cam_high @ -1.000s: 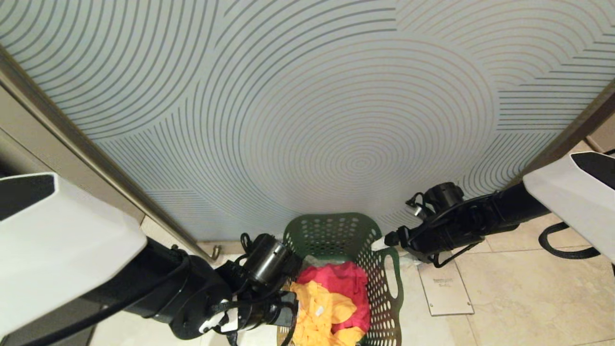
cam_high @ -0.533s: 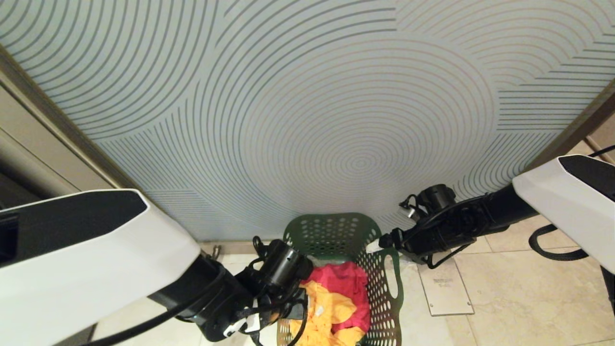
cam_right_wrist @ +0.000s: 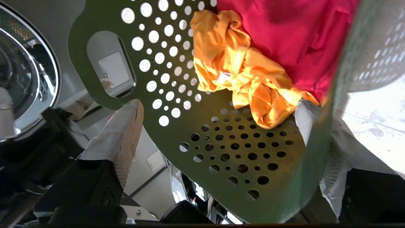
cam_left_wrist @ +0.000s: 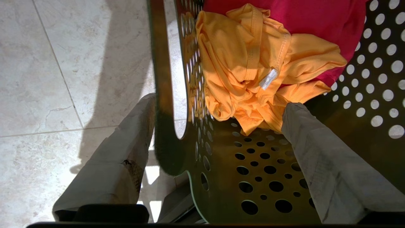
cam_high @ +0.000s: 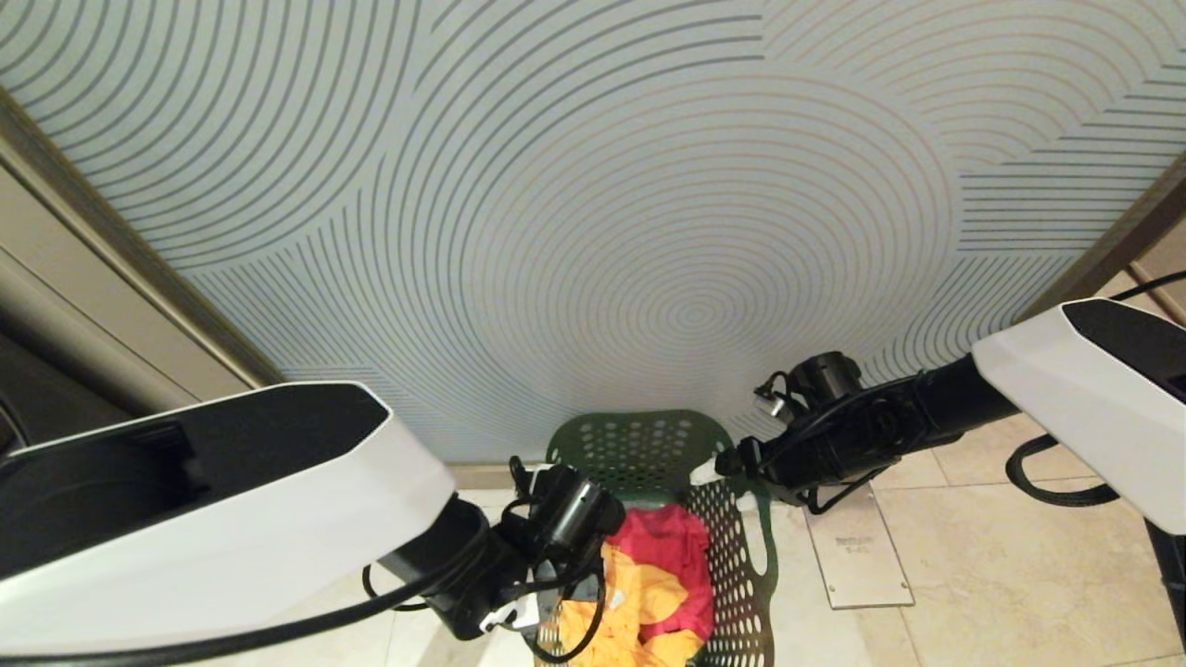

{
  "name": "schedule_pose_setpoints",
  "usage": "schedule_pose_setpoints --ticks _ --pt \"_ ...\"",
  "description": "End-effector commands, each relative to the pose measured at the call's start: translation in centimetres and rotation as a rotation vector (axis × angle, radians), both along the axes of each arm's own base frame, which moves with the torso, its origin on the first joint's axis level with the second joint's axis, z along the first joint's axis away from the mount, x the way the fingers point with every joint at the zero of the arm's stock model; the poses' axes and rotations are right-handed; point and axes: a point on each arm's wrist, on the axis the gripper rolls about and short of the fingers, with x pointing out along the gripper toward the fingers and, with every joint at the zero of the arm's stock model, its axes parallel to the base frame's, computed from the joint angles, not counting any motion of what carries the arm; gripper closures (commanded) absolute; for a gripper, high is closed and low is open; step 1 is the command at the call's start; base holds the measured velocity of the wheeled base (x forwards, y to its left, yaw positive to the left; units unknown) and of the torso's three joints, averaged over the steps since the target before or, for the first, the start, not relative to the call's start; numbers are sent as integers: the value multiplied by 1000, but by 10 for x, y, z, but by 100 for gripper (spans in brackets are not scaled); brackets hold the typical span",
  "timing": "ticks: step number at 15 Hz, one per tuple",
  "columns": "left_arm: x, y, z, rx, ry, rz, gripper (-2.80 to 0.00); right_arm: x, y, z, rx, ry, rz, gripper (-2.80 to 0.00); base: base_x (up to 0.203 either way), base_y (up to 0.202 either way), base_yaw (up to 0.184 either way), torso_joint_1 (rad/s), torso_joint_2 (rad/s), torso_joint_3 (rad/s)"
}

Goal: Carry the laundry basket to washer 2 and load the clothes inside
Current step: Pick up the clothes basket and put it beside the washing machine

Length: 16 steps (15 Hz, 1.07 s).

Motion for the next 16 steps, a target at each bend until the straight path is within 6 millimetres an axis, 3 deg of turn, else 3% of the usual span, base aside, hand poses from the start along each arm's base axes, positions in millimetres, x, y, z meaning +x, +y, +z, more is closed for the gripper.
schedule_pose_setpoints --ticks 1,6,12,16 --pt "2 -2 -9 10 9 5 -280 1 6 -1 7 3 11 -280 0 0 0 0 0 0" --pt "7 -5 -15 12 14 9 -280 4 18 -9 3 4 37 -280 0 0 0 0 0 0" --pt "20 -12 -27 12 9 22 -280 4 19 -9 -1 5 35 -280 0 0 0 0 0 0" --pt "23 -15 -16 -31 -3 10 -280 4 19 -9 -5 2 31 -280 0 0 0 0 0 0"
